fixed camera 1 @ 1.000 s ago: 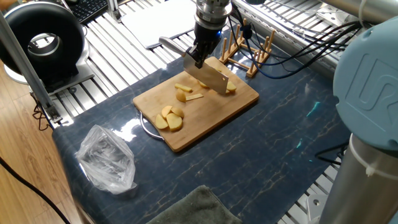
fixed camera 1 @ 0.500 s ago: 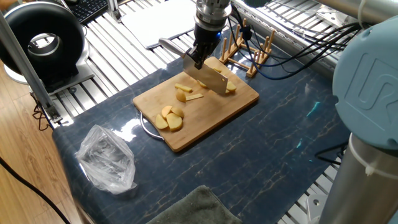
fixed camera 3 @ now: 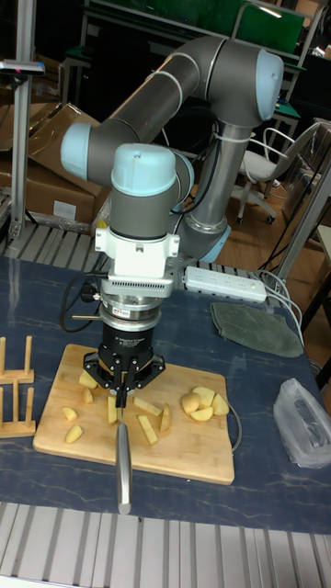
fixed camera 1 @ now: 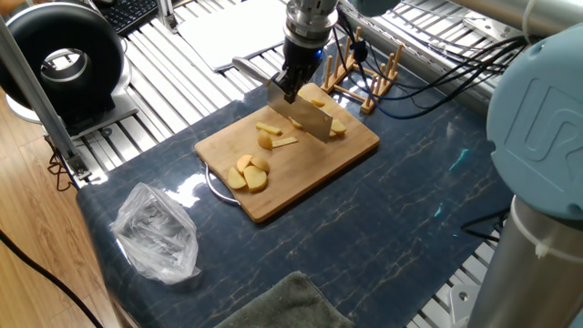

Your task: Chop the potatoes

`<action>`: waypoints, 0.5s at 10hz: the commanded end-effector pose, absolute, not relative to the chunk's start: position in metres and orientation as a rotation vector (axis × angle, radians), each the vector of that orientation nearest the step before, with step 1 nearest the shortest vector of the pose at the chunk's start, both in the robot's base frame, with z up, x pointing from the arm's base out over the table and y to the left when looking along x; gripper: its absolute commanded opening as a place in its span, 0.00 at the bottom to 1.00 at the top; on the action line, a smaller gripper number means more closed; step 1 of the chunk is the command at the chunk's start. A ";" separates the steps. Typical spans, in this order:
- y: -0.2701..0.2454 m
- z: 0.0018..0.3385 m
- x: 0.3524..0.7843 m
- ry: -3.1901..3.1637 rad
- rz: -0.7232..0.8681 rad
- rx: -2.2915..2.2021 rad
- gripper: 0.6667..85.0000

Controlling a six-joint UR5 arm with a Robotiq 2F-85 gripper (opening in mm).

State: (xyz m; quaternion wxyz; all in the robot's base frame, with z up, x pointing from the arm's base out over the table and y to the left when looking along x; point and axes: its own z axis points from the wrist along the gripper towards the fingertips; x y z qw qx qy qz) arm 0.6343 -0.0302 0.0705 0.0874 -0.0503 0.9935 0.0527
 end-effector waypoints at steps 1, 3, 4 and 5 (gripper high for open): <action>-0.030 0.071 0.637 2.943 0.170 -0.140 0.00; -0.035 0.077 0.633 2.955 0.187 -0.156 0.00; -0.036 0.082 0.631 2.967 0.193 -0.160 0.00; -0.034 0.085 0.629 2.979 0.191 -0.148 0.00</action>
